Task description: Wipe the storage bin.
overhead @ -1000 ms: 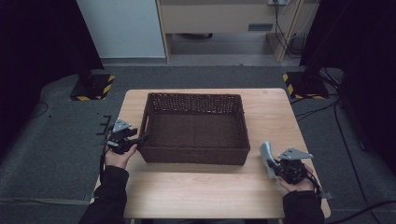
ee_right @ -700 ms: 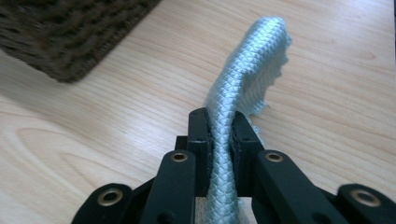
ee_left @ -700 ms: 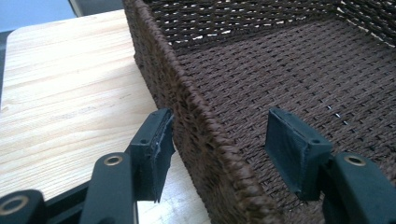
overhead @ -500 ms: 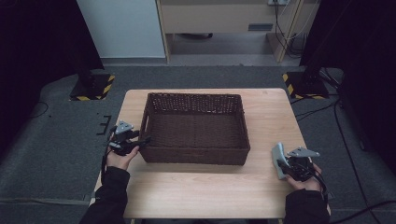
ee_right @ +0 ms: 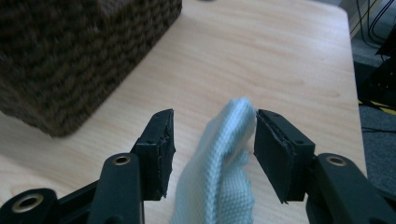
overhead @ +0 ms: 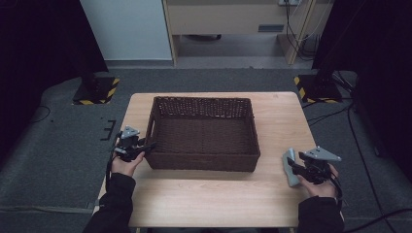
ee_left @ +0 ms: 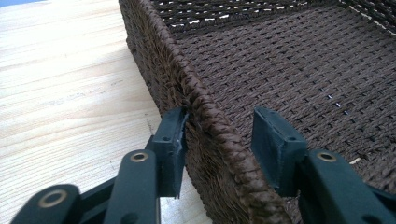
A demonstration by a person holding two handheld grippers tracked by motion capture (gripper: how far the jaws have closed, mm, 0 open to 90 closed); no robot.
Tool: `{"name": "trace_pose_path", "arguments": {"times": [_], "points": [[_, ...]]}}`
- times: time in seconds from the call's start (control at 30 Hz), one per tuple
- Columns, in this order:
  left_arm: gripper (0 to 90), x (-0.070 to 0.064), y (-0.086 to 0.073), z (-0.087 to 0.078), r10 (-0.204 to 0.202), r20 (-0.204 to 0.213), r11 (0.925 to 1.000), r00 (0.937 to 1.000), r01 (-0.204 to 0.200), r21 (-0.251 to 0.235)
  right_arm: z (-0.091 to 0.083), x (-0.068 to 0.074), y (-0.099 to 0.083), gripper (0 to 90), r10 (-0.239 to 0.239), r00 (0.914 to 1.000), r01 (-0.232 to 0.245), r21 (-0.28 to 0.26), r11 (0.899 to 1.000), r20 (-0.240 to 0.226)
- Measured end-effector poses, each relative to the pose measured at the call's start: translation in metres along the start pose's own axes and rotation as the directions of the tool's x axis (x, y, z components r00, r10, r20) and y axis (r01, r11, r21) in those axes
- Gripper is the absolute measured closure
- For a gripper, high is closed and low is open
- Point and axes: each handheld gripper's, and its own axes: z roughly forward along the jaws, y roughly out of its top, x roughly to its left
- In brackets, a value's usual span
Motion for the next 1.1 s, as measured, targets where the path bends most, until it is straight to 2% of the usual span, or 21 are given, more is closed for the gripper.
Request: {"name": "trace_pose_path", "arguments": {"times": [0.17,0.27,0.37,0.47,0.57,0.67,0.77,0.9,1.1], "points": [[59.4,-0.001,0.0,0.0,-0.002,0.0,1.0,1.0,0.002,0.007,-0.007,0.006,0.018,49.3,0.0,0.9991,-0.002,-0.053,0.999,-0.041],[62.0,-0.002,0.001,0.0,0.004,-0.006,0.9999,1.0,-0.004,0.01,-0.005,0.012,0.03,50.4,0.003,0.9968,-0.009,-0.073,0.997,-0.08],[63.3,0.0,0.001,0.001,-0.005,0.005,1.0,1.0,0.005,0.002,0.001,0.02,0.042,51.3,-0.005,0.9939,-0.005,-0.088,0.996,-0.11],[64.7,0.002,0.003,0.003,-0.007,0.006,1.0,1.0,0.007,0.002,0.009,0.028,0.053,51.6,-0.007,0.9886,-0.008,-0.102,0.995,-0.15],[67.7,0.002,0.005,0.005,-0.003,-0.008,1.0,1.0,0.003,0.0,0.019,0.035,0.064,52.4,0.021,0.9774,-0.048,-0.125,0.991,-0.211],[67.9,0.003,0.005,0.006,-0.01,-0.004,0.9999,0.9999,0.01,-0.005,0.031,0.043,0.073,53.5,0.013,0.9727,-0.043,-0.123,0.991,-0.232],[66.4,0.003,0.004,0.005,-0.009,-0.005,0.9998,0.9999,0.009,-0.015,0.043,0.05,0.078,55.0,0.01,0.9665,-0.039,-0.11,0.993,-0.256],[58.8,0.004,0.004,0.004,-0.008,-0.01,0.9997,0.9999,0.007,-0.021,0.053,0.058,0.079,57.4,-0.015,0.9668,-0.006,-0.082,0.997,-0.255],[47.6,0.003,0.005,-0.009,-0.014,-0.02,0.997,0.9997,0.012,-0.076,0.056,0.062,0.076,66.7,-0.009,0.9606,-0.017,-0.09,0.996,-0.278]]}}
